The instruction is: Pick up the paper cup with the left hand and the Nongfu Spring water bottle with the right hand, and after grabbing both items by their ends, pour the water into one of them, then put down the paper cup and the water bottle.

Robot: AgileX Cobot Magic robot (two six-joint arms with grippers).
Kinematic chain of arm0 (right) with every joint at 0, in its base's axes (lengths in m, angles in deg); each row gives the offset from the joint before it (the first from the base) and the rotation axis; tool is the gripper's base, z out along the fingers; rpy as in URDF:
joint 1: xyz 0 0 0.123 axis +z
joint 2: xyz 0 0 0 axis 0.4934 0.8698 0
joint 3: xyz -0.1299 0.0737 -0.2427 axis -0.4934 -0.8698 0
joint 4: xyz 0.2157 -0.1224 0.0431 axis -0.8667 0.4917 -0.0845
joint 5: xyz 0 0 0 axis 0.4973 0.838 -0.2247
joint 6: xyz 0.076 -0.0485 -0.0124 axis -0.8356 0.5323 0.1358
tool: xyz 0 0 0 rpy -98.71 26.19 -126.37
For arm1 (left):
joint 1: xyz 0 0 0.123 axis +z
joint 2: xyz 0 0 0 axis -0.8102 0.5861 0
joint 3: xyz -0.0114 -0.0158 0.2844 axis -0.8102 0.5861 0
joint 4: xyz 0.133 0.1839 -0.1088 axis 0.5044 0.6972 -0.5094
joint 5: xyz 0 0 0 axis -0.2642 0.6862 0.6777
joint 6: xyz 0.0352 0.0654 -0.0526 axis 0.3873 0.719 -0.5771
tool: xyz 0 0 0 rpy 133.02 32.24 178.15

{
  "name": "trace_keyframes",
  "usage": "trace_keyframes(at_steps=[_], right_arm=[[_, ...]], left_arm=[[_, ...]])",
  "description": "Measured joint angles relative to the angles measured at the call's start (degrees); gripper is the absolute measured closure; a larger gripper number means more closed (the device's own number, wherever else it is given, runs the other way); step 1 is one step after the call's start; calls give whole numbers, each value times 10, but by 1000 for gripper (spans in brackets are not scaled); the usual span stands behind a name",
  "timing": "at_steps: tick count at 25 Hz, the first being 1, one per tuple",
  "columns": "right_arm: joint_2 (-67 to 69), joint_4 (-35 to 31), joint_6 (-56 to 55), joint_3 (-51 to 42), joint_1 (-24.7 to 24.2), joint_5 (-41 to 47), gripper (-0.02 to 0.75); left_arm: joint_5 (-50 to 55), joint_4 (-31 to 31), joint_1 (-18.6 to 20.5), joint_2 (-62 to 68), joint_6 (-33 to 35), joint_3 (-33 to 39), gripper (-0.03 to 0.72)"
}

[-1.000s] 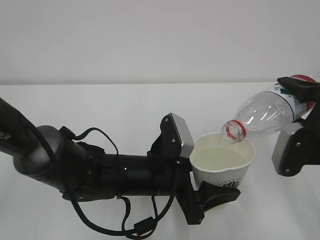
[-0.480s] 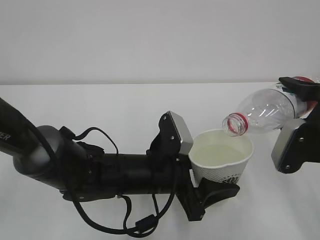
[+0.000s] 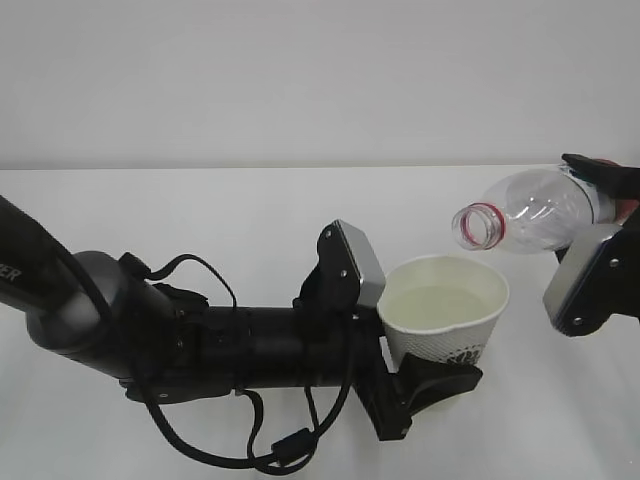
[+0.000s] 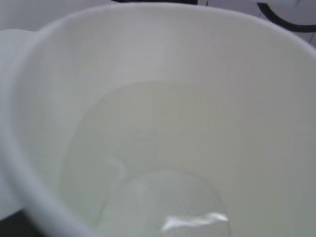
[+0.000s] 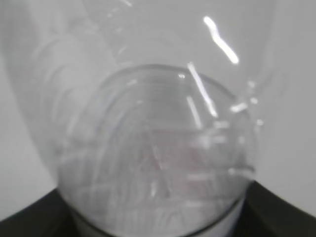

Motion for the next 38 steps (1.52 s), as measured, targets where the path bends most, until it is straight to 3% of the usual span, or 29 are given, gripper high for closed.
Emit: trace_keyframes(at_steps=[11, 24, 38], right_arm=[[0, 0, -146, 1, 0, 0, 269], [0, 0, -451, 1, 0, 0, 269], [0, -1, -607, 1, 0, 0, 269]], left_arm=[[-13, -3, 0, 0, 32, 0, 160], [-52, -105, 0, 2, 34, 0, 160], [-55, -160, 0, 2, 57, 0, 160]])
